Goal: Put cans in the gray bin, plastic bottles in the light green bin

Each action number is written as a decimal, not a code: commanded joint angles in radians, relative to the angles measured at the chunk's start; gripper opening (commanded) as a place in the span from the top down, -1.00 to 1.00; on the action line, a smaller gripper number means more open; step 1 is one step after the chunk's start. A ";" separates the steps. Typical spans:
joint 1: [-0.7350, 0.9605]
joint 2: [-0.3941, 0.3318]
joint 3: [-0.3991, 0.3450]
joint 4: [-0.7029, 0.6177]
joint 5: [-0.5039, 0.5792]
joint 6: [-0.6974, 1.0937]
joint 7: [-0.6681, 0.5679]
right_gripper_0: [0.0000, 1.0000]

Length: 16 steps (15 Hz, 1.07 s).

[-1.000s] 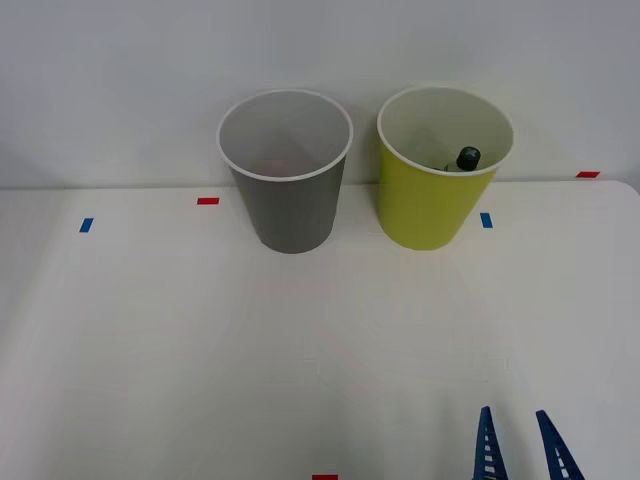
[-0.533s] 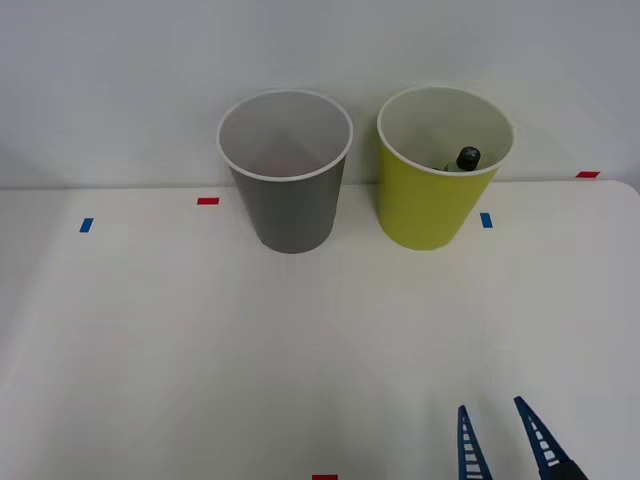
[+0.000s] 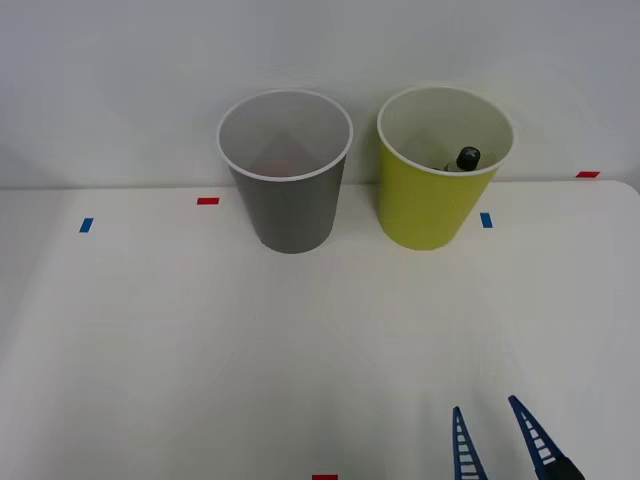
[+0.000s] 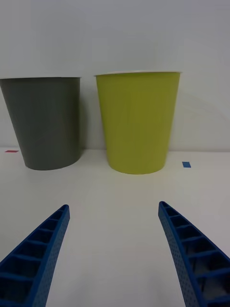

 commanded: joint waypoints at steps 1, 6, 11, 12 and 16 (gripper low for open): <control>0.000 0.000 -0.001 0.000 0.000 0.000 0.001 -0.25; 0.000 0.000 -0.001 0.000 0.000 0.000 0.001 -0.25; 0.000 0.000 -0.001 0.000 0.000 0.000 0.001 -0.26; 0.000 0.000 -0.001 0.000 0.000 0.000 0.001 -0.25; 0.000 0.000 -0.001 0.000 0.000 0.000 0.001 -0.25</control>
